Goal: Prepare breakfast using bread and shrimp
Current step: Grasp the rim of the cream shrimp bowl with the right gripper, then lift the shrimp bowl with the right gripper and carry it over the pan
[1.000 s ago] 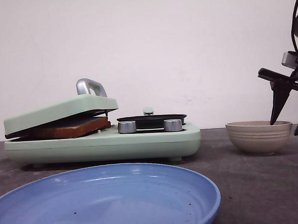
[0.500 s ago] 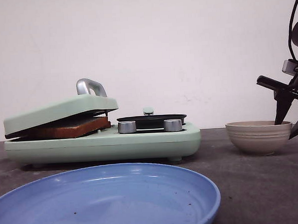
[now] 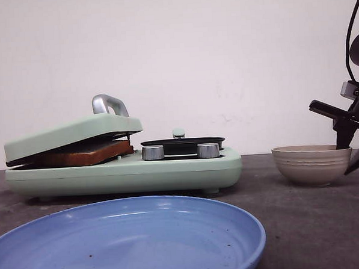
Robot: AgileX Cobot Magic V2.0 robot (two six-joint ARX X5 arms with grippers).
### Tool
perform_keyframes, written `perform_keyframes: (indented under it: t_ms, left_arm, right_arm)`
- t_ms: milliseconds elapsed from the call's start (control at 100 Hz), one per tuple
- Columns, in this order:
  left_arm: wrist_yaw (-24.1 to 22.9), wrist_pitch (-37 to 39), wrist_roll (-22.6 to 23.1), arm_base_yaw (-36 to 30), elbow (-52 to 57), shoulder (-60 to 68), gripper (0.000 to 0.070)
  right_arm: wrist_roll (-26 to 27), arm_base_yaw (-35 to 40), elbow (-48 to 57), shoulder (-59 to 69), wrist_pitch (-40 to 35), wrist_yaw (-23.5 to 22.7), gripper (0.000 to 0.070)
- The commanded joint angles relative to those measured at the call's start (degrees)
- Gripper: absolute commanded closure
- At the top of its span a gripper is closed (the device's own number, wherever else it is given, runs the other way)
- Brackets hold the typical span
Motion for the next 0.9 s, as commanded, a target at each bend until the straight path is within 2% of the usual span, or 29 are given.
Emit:
perform_keyframes:
  t_ms: [0,120,260,500,660,760,890]
  left_arm:
    - [-0.17,0.74,0.68,-0.28,0.96,0.59,0.069]
    - [-0.17,0.79,0.66,-0.28,0.96,0.59,0.069]
    - [-0.17,1.09,0.66,-0.28,0.96,0.59,0.069]
    - [-0.2,1.09,0.72,-0.28,0.96,0.59,0.069]
    - [-0.2,0.66,0.74,-0.28,0.96,0.57,0.069]
    - [-0.2,0.17,0.72,-0.28,0.96,0.55,0.069]
    - [-0.17,0.33,0.7,-0.28,0.96,0.55,0.069]
  right_arm:
    - [0.42,-0.09,0.96,1.25,0.81,-0.04,0.07]
    - [-0.77,-0.09,0.96,1.25,2.62,-0.35,0.07]
    - [-1.09,0.5,0.96,-0.17,8.98,-5.42,0.07]
    - [-0.26,5.49,1.79,-7.41,22.93,-5.16,0.07]
    - [-1.09,10.93,7.52,-7.89,22.91,-5.05,0.07]
    - [-3.76,14.84,11.08,-7.8,22.95,-3.06,0.07]
    - [-8.15,19.52,15.54,-7.15,22.62,2.95,0.07]
